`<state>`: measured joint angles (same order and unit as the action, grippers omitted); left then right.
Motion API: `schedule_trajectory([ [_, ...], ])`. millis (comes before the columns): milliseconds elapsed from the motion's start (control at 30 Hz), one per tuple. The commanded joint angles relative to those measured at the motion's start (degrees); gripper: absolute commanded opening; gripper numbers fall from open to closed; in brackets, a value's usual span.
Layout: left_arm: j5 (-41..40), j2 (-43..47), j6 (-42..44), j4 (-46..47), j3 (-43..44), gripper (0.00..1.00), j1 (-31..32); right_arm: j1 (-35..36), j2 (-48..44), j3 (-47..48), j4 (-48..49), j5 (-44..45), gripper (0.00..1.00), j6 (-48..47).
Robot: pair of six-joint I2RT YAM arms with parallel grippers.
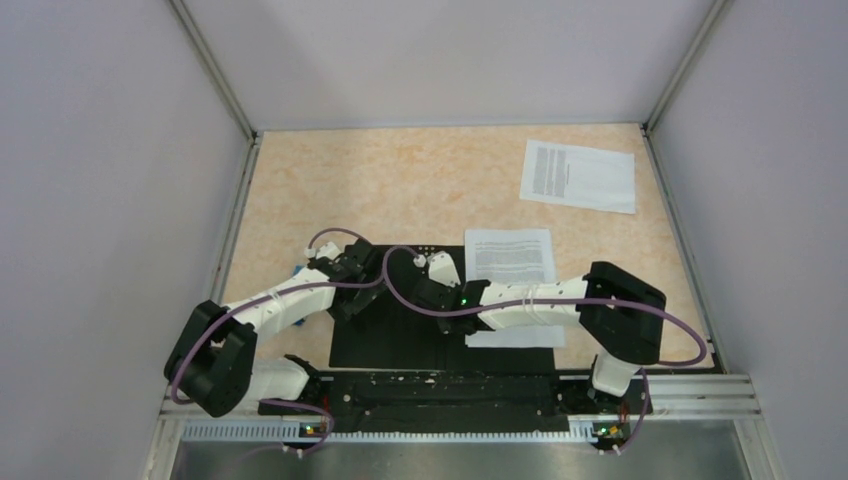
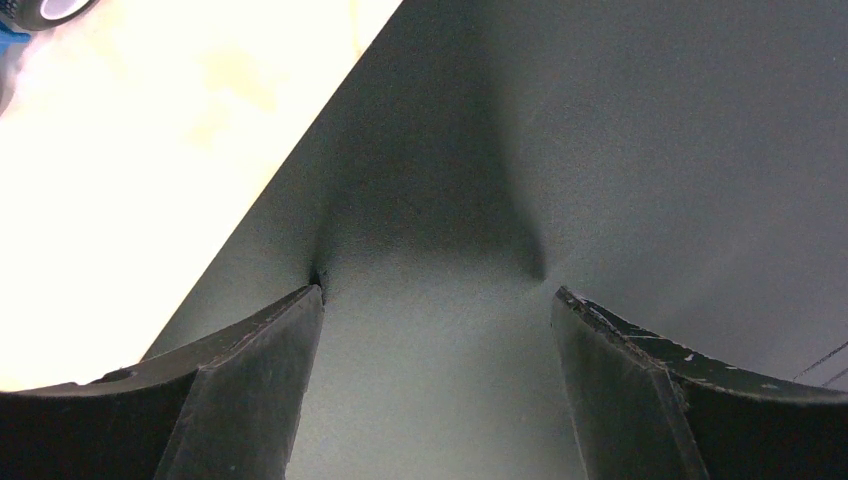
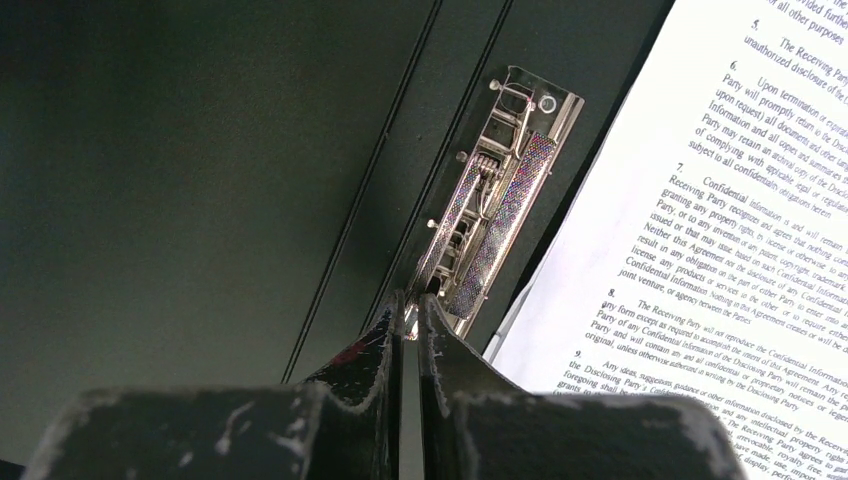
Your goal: Put the files into the folder
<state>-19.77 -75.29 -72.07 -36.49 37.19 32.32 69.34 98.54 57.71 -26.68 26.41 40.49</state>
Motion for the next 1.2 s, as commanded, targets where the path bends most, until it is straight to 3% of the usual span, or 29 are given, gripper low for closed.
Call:
schedule_trajectory([
  [0, 2.8, -4.5, -2.5, 1.4, -4.0, 0.9, -0.9, 2.5, 5.4, -4.0, -6.3, -3.9, 0.0, -1.9],
  [400, 3.8, -6.0, -2.3, 1.8, -3.4, 0.9, -1.7, 2.8, 0.0, -4.8, -6.8, -2.9, 0.0, -5.9],
  [633, 3.8, -6.0, -2.1, 1.8, -3.5, 0.9, -1.7, -0.4, -6.9, -3.9, -7.3, -3.9, 0.12, -3.8],
  [867, 3.8, -5.8, -2.1, 2.1, -3.6, 0.9, -1.7, -2.7, -8.8, -3.0, -7.9, -4.5, 0.16, -2.9],
  [1167, 4.1, -5.5, -2.1, 2.7, -4.1, 0.9, -1.7, -2.8, -11.6, -1.9, -0.7, -7.6, 0.3, 1.5],
])
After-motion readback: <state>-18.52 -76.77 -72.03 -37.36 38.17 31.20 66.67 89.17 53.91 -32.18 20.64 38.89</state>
